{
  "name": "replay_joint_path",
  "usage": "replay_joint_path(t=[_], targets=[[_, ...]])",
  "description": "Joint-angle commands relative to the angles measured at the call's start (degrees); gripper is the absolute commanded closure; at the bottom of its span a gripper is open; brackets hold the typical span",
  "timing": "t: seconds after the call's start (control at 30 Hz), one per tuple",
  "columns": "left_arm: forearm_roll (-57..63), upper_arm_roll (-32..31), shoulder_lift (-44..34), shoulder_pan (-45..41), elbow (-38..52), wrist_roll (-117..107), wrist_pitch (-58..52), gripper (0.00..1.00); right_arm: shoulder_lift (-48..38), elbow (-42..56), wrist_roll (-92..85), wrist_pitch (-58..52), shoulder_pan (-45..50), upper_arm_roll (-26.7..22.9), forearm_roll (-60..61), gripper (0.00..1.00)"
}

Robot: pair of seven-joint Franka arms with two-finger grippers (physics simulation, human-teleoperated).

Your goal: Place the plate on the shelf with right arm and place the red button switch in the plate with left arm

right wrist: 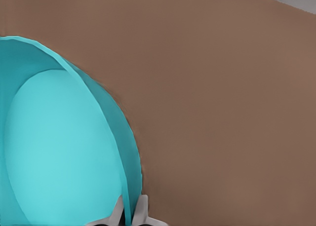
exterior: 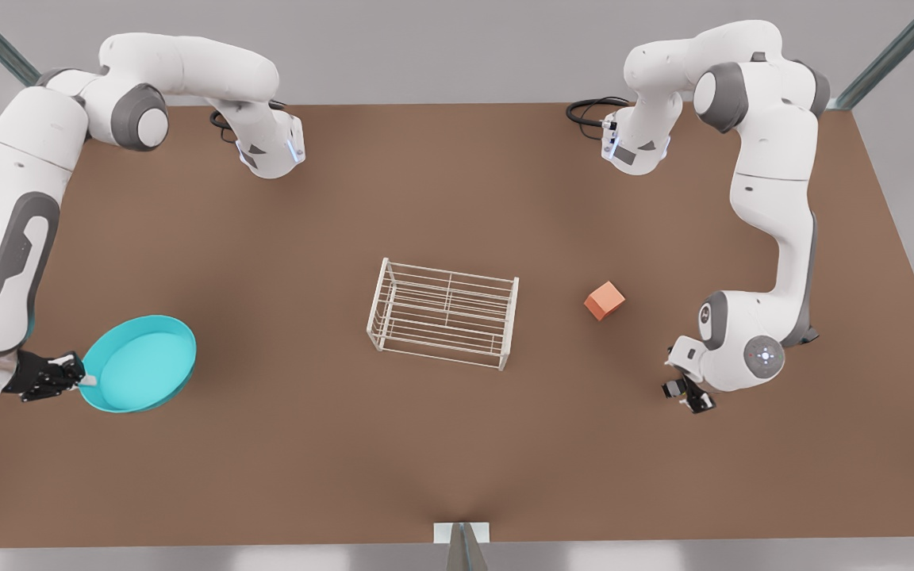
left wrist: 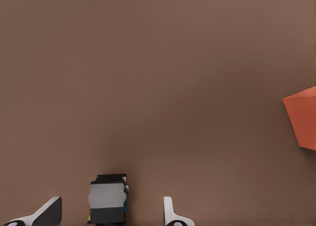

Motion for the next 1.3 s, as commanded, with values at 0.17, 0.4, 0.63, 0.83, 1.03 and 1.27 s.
replay_joint_path(t=[0.17, 0.4, 0.63, 0.83, 1.03, 1.27], targets=[[-0.02, 0.26, 1.01, -0.27, -0.04, 4.79, 2.58, 0.00, -8.27, 0.02, 35.16, -12.29, 13.68, -0.06, -3.22, 0.81], [0.15, 0.43, 2.24, -0.18, 0.84, 5.49, 5.66, 0.00, -8.97, 1.16, 61.62, -10.45, 31.26, 0.03, -4.45, 0.80], [0.24, 1.05, 3.47, 0.52, 0.67, 6.11, 8.21, 0.00, -7.74, 0.46, 74.02, -8.60, 43.65, 0.03, -9.36, 0.78], [0.33, 1.14, 4.62, 1.05, -0.48, 7.34, 8.65, 0.00, -7.48, 0.37, 89.66, -5.35, 51.47, 0.12, -10.78, 0.78], [0.33, 1.49, 4.35, 1.05, -0.83, 8.22, 8.56, 0.02, -6.33, 0.46, 97.58, -3.59, 54.03, 0.03, -11.83, 0.78], [0.59, 1.49, 4.00, 1.05, -0.83, 8.39, 8.47, 0.37, -5.81, 0.46, 99.25, -3.41, 55.87, 0.03, -11.92, 0.77]])
